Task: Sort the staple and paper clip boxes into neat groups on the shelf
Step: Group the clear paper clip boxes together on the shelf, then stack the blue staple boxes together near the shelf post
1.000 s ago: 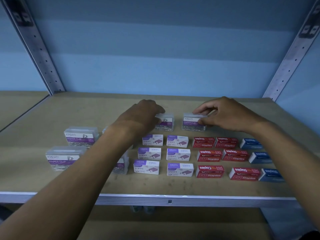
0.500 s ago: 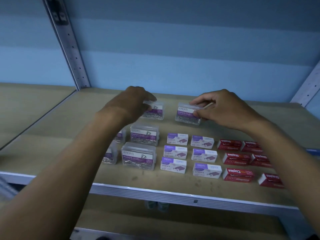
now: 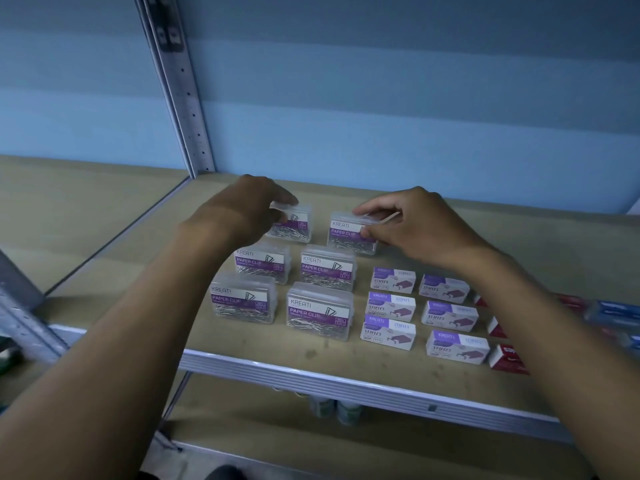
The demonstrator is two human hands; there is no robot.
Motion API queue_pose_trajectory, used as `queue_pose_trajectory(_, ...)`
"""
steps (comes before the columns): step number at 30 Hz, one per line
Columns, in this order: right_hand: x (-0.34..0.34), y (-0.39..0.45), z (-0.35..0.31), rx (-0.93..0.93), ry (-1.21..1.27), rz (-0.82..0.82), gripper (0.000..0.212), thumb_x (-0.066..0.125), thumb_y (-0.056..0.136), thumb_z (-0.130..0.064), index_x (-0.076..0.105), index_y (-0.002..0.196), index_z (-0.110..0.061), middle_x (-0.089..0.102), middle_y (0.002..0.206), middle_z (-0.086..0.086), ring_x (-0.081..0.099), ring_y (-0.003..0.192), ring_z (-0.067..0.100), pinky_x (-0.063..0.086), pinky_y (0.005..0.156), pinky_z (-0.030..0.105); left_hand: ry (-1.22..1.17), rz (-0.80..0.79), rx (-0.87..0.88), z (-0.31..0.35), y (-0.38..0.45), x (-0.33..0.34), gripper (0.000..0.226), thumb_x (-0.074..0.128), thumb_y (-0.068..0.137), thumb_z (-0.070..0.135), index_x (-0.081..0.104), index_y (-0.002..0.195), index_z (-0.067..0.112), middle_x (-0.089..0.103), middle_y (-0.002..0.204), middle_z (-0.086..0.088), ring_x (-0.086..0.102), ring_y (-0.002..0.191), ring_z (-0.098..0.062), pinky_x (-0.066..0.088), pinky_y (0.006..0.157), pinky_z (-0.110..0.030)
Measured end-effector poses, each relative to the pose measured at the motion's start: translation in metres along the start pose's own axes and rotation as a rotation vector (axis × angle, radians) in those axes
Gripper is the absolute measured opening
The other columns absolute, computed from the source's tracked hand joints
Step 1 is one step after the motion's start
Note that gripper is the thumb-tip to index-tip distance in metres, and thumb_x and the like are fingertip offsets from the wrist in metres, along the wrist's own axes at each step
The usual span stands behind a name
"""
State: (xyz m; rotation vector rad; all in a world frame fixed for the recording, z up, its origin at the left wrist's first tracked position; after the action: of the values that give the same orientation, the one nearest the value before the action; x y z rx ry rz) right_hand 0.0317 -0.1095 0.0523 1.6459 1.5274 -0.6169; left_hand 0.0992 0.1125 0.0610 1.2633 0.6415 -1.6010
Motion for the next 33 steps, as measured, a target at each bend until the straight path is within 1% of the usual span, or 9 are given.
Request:
queue_pose_trajectory(7, 0.017, 0.008, -0.006, -0.023, -0.012, -0.008, 0.034, 0.078, 0.086, -0.029, 0.075, 0.119, -0.028, 0.073, 0.118, -0.013, 0.062, 0.103, -0.002, 0.039, 0.08, 0.003, -0.001, -0.059, -0.022, -0.007, -0.003, 0.006, 0.036, 0.061, 0.094, 0.016, 0.063, 0.129, 0.027, 0.057, 0.138, 0.0, 0.057, 0.119, -0.024, 0.043, 0.098, -0.033)
queue_pose_trajectory(12, 0.024, 0.009, -0.008, -0.025, -0.018, -0.03, 0.035, 0.078, 0.086, -0.027, 0.074, 0.121, -0.027, 0.072, 0.12, -0.012, 0.063, 0.106, 0.0, 0.044, 0.088, 0.015, -0.013, -0.08, -0.041, -0.008, -0.005, 0.01, 0.036, 0.06, 0.095, 0.016, 0.063, 0.128, 0.028, 0.057, 0.139, -0.002, 0.061, 0.111, -0.026, 0.046, 0.096, -0.035)
queue_pose_trajectory(15, 0.026, 0.01, -0.008, -0.023, -0.017, -0.04, 0.036, 0.078, 0.086, -0.028, 0.074, 0.121, -0.027, 0.073, 0.12, -0.011, 0.063, 0.105, 0.0, 0.045, 0.088, 0.016, -0.021, -0.08, -0.043, -0.006, -0.006, 0.01, 0.037, 0.059, 0.095, 0.015, 0.063, 0.13, 0.027, 0.056, 0.139, -0.003, 0.062, 0.109, -0.027, 0.045, 0.095, -0.034)
queue_pose_trajectory(19, 0.028, 0.011, -0.006, -0.015, -0.016, -0.038, 0.036, 0.079, 0.086, -0.028, 0.074, 0.122, -0.027, 0.073, 0.118, -0.01, 0.062, 0.102, 0.001, 0.042, 0.08, 0.008, -0.011, -0.068, -0.04, -0.006, -0.006, 0.01, 0.037, 0.058, 0.095, 0.015, 0.062, 0.131, 0.025, 0.056, 0.139, -0.002, 0.059, 0.115, -0.027, 0.044, 0.094, -0.032)
queue_pose_trajectory(21, 0.028, 0.011, -0.006, -0.013, -0.012, -0.046, 0.037, 0.079, 0.085, -0.029, 0.073, 0.122, -0.027, 0.073, 0.118, -0.01, 0.063, 0.103, 0.001, 0.043, 0.081, 0.01, 0.001, -0.065, -0.041, -0.006, -0.005, 0.011, 0.038, 0.058, 0.096, 0.015, 0.061, 0.132, 0.024, 0.055, 0.141, -0.002, 0.056, 0.12, -0.027, 0.043, 0.096, -0.033)
queue_pose_trajectory(23, 0.027, 0.01, -0.006, -0.008, -0.007, -0.05, 0.037, 0.078, 0.086, -0.033, 0.073, 0.122, -0.029, 0.073, 0.116, -0.011, 0.063, 0.102, 0.0, 0.043, 0.081, 0.011, 0.018, -0.068, -0.043, -0.006, -0.005, 0.012, 0.04, 0.058, 0.096, 0.017, 0.058, 0.135, 0.025, 0.052, 0.144, -0.001, 0.053, 0.125, -0.026, 0.041, 0.1, -0.034)
queue_pose_trajectory(26, 0.019, 0.006, -0.006, 0.009, 0.03, -0.017, 0.033, 0.073, 0.089, -0.038, 0.072, 0.121, -0.032, 0.072, 0.11, -0.014, 0.062, 0.099, -0.003, 0.04, 0.08, 0.006, 0.068, -0.077, -0.03, -0.006, -0.006, 0.01, 0.049, 0.061, 0.094, 0.022, 0.05, 0.141, 0.028, 0.047, 0.149, 0.002, 0.048, 0.131, -0.023, 0.038, 0.107, -0.038)
queue_pose_trajectory(30, -0.004, -0.007, -0.007, 0.02, 0.075, 0.051, 0.025, 0.068, 0.091, -0.035, 0.072, 0.116, -0.036, 0.072, 0.101, -0.018, 0.063, 0.09, -0.006, 0.043, 0.079, 0.012, 0.101, 0.015, 0.029, 0.013, -0.011, -0.003, 0.047, 0.062, 0.093, 0.03, 0.05, 0.139, 0.031, 0.047, 0.148, 0.004, 0.045, 0.134, -0.021, 0.037, 0.108, -0.038)
queue_pose_trajectory(33, -0.025, -0.02, -0.002, 0.041, 0.099, 0.104, 0.023, 0.068, 0.091, -0.032, 0.072, 0.113, -0.037, 0.072, 0.098, -0.019, 0.065, 0.089, -0.003, 0.049, 0.081, 0.018, 0.047, 0.132, 0.109, 0.042, -0.02, -0.013, 0.039, 0.063, 0.092, 0.035, 0.058, 0.131, 0.032, 0.057, 0.136, 0.007, 0.054, 0.121, -0.017, 0.042, 0.093, -0.03)
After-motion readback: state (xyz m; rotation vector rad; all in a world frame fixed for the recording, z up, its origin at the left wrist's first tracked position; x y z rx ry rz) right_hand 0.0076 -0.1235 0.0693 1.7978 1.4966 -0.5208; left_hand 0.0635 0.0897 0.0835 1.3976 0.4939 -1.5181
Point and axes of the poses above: each hand's wrist, its own y-axis towards the middle knuckle, its own x-axis out of the palm, z = x × y, the point moved 6 cm from there along y, towards the middle knuckle
